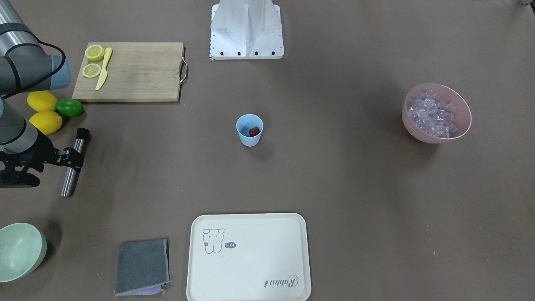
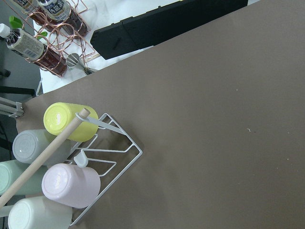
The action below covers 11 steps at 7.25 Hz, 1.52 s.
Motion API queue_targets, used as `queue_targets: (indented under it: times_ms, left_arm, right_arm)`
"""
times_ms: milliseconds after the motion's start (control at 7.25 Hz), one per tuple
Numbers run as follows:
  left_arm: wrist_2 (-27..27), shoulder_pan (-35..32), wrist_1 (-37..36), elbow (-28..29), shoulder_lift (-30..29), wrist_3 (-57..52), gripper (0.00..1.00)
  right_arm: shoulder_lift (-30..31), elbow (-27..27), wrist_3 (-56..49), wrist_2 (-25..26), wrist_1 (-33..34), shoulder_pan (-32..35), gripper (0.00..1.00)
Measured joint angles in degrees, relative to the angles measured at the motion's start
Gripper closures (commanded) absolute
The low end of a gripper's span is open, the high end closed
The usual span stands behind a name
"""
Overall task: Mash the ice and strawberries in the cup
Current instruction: 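Close the right gripper on the top of the steel rod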
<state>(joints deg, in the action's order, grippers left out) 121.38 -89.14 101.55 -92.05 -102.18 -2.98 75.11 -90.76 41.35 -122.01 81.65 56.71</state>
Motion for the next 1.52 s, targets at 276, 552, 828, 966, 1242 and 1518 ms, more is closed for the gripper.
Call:
queue_targets:
  times_ms: [276,552,828,966,1242,1518]
  left_arm:
    - [-0.06,0.0,0.41,-0.19,-0.16,0.03,0.03]
    - [-0.33,0.02,1.01,-0.22,-0.59,-0.01,0.03]
    - [-0.87,0.02,1.25,-0.36,-0.93,-0.01,0.03]
    - [-0.93,0.02,1.27,-0.42,-1.08,-0.01,0.03]
    - [-0.96,0.02,1.31,-0.47,-1.19,-0.01,0.03]
    - [-0.99,0.05,1.7,-0.37,-1.29,-0.01,0.03]
  right_arm:
    - [-0.29,2.43,0.09,-0.19,-0.01,-0.11,0.01]
    - [-0.37,3.59,0.18,-1.11,-0.1,-0.36,0.02]
    - [-0.46,4.57,0.14,-1.45,-0.27,-1.12,0.13]
    - [-0.49,5.04,0.02,-1.47,-0.39,-1.37,0.19]
    - [-0.89,5.64,-0.21,-1.44,-0.5,-2.08,0.24]
    - [-1.44,6.0,-0.22,-1.47,-0.53,-2.64,0.34]
